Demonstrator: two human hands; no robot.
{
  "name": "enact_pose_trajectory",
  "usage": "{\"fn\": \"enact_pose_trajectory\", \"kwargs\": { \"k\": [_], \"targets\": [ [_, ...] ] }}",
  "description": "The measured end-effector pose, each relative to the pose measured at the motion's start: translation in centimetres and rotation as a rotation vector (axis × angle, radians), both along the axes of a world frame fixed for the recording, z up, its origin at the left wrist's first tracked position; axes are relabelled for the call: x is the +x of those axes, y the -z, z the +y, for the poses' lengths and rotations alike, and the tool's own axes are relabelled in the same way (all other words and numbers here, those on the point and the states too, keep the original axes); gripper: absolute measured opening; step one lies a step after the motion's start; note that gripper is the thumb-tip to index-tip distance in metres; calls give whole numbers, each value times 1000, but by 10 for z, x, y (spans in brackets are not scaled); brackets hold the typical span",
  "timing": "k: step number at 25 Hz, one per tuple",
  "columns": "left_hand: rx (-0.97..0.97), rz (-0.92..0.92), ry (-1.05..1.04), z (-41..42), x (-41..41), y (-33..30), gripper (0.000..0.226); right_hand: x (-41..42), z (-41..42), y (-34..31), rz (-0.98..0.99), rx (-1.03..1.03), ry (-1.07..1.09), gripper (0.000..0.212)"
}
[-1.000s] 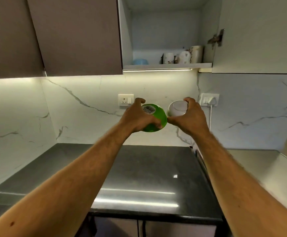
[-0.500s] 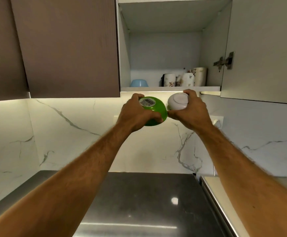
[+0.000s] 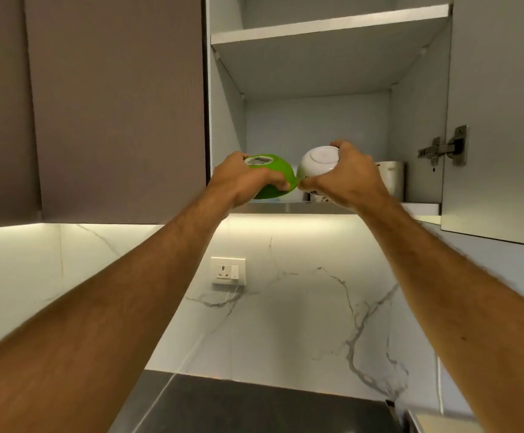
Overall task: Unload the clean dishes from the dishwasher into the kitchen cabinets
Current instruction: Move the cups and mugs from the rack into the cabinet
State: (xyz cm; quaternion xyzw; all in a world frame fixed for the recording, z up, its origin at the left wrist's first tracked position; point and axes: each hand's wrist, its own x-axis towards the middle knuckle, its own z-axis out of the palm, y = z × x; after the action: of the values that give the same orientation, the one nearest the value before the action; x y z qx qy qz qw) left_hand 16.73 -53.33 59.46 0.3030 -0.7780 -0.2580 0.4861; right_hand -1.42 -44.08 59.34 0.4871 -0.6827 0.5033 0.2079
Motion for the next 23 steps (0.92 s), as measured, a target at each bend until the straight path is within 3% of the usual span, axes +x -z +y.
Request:
{"fn": "enact_pose_trajectory", "kwargs": {
  "k": [9,14,17,23],
  "targets": [
    [13,-387,-147,-75,-41,-27,71,-31,-79,-34,-53,-20,-34,91],
    [40,-422,-125,-103,-52,-14,64,-31,-118,-48,-44,-22,-5,94],
    [65,-368,-98,-116,-55,-8,60,-25,-133,-57,-145,110,-17,90],
    [82,-387,-53,-124,-55,-7,55,-13,-149,-60,-278,601,-31,61]
  ]
}}
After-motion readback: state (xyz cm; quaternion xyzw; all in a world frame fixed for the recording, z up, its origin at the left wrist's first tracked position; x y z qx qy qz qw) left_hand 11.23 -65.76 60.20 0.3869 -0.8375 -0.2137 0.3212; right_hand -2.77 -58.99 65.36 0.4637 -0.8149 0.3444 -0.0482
